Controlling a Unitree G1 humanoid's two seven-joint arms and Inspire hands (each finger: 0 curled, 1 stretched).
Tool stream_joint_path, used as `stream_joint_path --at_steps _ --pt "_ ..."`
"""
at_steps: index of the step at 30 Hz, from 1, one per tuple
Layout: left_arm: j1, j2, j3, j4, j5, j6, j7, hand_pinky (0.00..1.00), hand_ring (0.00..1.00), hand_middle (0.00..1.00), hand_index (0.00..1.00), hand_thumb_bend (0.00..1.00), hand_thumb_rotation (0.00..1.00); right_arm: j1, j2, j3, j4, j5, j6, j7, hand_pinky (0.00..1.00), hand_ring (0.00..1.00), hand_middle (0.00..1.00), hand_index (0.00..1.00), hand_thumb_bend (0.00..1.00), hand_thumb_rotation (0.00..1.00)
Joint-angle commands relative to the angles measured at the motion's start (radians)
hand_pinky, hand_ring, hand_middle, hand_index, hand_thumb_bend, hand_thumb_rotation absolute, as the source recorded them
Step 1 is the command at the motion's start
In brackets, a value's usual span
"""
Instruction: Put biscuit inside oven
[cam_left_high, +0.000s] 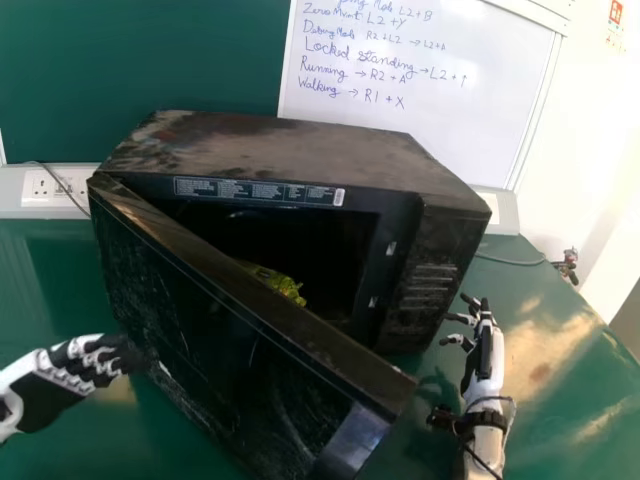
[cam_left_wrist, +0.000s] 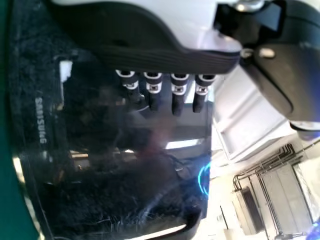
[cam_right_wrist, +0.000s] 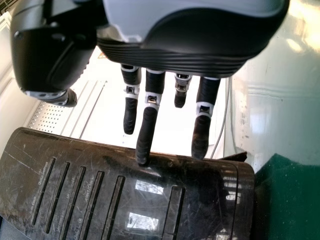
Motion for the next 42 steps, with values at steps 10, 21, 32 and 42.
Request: stream_joint_path --at_steps 10,21,32,42 --pt "-0.033 -0.038 -0.129 -0.061 0.147 -0.084 0.117 0.25 0.53 0.63 0.62 0.0 0.0 0.05 0.03 0.013 0.034 -0.016 -0.017 -0.008 0.28 0.36 0.46 0.75 0.63 0.91" --pt "-0.061 -0.023 -0.23 -0.098 0.268 -0.108 0.234 0.33 0.58 0.68 0.69 0.0 0.0 0.051 0.033 0.013 0.031 -0.015 -0.017 -0.006 0.28 0.35 0.46 0.75 0.62 0.9" --pt "-0.092 -0.033 -0.311 -0.081 0.334 -0.169 0.288 0.3 0.54 0.69 0.78 0.0 0.0 0.052 0.035 0.017 0.032 -0.017 -0.023 -0.011 0.27 0.35 0.46 0.74 0.62 0.9" --pt "-0.1 -0.033 -0.331 -0.085 0.323 -0.134 0.363 0.21 0.42 0.7 0.8 0.0 0.0 0.055 0.034 0.021 0.029 -0.021 -0.024 -0.016 0.28 0.36 0.46 0.75 0.63 0.9"
